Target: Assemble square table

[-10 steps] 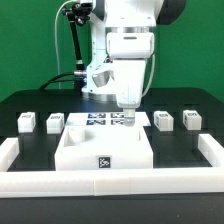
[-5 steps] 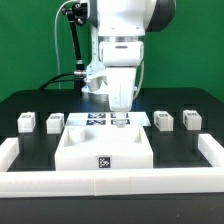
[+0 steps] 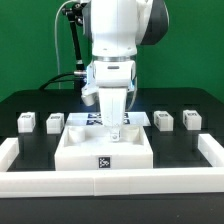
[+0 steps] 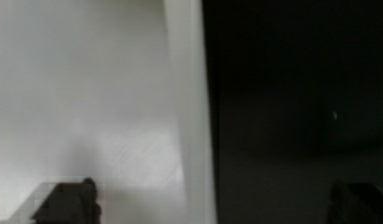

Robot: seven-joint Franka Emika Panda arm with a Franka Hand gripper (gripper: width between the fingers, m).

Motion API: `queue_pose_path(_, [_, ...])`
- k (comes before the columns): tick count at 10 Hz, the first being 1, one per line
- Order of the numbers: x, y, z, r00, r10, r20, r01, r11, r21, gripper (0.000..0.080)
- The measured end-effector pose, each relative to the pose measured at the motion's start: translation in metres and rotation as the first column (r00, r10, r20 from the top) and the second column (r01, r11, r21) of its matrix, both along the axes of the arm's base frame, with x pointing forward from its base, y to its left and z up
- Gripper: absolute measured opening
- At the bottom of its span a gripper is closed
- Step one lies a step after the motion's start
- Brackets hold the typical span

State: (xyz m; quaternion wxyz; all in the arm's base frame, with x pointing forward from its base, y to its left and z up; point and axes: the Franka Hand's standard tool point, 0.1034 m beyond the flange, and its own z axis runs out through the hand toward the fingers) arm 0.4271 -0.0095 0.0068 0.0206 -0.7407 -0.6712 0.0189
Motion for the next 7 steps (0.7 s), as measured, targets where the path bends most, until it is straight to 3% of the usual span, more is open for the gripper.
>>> queue_pose_path(3, [0.0006, -0.002, 0.001, 1.0, -0.006, 0.002, 0.006, 1.0, 0.0, 0.062])
queue_pose_path(5, [0.0002, -0.002, 0.0006, 1.0, -0.006, 0.001, 0.006, 1.0, 0.0, 0.0307])
queue_pose_path(6, [0.0001, -0.002, 0.0004, 1.0, -0.006, 0.001, 0.006, 1.0, 0.0, 0.0307])
queue_pose_path(7, [0.0, -0.002, 0.0003, 1.0, -0.006, 0.0, 0.006, 1.0, 0.0, 0.0124])
